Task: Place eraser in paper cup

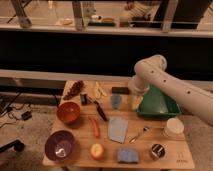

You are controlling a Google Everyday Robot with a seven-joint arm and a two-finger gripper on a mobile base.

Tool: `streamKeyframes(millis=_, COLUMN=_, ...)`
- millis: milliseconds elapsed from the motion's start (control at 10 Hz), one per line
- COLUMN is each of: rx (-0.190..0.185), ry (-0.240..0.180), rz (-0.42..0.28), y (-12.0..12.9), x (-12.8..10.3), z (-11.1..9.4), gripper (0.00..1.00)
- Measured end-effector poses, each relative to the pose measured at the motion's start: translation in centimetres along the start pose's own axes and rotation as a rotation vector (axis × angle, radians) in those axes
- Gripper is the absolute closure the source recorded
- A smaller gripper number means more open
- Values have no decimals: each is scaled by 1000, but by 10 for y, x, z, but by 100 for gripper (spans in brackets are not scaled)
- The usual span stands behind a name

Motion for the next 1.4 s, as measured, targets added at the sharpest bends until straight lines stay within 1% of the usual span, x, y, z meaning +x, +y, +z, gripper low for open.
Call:
streamKeyframes(millis=100, rx=13, ry=-3, rz=-15, y=-10, x=-10, z=3, gripper=20)
streamKeyframes(millis=400, rx=47, ry=-15, rz=-29, y=-30, x=-17, z=7, gripper=20)
streamKeyframes(millis=600, rx=65, ry=-37, rz=-33, y=-45, x=-22, z=13, gripper=20)
streamKeyframes(millis=900, rx=78, ry=-62, rz=-18, y=-67, x=-26, z=28, gripper=20)
streamKeyframes(millis=1100, rx=85, ry=-67, rz=-5, y=-77, x=-23, z=37, gripper=20)
streamKeyframes(millis=1300, rx=89, ry=-74, rz=-2, y=-87, x=-27, z=48, gripper=20)
streamKeyframes(millis=1400, rx=93, ry=-72, rz=0, y=-91, x=-25, z=52, gripper=20)
